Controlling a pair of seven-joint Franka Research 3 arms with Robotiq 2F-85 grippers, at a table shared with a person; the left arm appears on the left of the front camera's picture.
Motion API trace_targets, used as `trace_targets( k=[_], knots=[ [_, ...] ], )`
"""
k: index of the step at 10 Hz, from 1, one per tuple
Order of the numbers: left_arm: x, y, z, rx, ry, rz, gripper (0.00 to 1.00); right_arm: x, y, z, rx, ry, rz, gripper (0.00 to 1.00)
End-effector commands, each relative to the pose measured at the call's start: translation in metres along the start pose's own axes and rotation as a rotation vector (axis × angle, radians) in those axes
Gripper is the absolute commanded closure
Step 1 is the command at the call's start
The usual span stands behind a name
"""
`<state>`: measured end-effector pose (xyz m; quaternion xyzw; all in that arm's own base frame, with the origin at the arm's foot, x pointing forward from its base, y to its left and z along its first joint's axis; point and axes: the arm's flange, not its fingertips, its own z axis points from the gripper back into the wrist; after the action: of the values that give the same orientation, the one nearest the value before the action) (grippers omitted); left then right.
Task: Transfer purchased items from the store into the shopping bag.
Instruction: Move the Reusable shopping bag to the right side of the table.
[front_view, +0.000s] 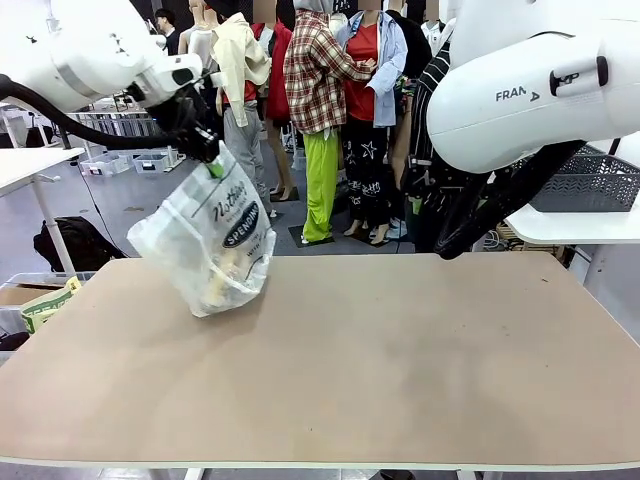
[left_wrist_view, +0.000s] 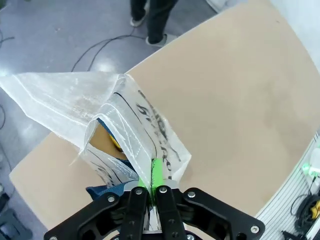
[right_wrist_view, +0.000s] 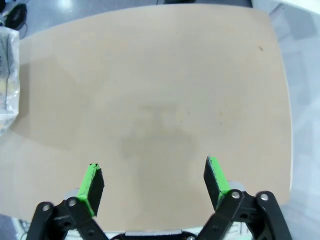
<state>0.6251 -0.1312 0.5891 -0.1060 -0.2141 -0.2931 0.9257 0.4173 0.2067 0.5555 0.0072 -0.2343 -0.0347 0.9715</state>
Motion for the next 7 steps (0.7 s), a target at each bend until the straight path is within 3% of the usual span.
trace_targets(
  k=[1,4,7],
  knots=[
    [0.008,0.023,0.014,0.039,0.003,0.09,1.0,0.001,-0.001,0.0,0.003,0.001,0.012,0.0],
    [-0.008,0.073,0.021,0.062,-0.012,0.223,1.0,0.001,-0.001,0.0,0.003,0.001,0.012,0.0],
    [-0.009,0.088,0.037,0.093,-0.051,0.255,1.0,0.001,-0.001,0.0,0.003,0.001,0.012,0.0]
  ],
)
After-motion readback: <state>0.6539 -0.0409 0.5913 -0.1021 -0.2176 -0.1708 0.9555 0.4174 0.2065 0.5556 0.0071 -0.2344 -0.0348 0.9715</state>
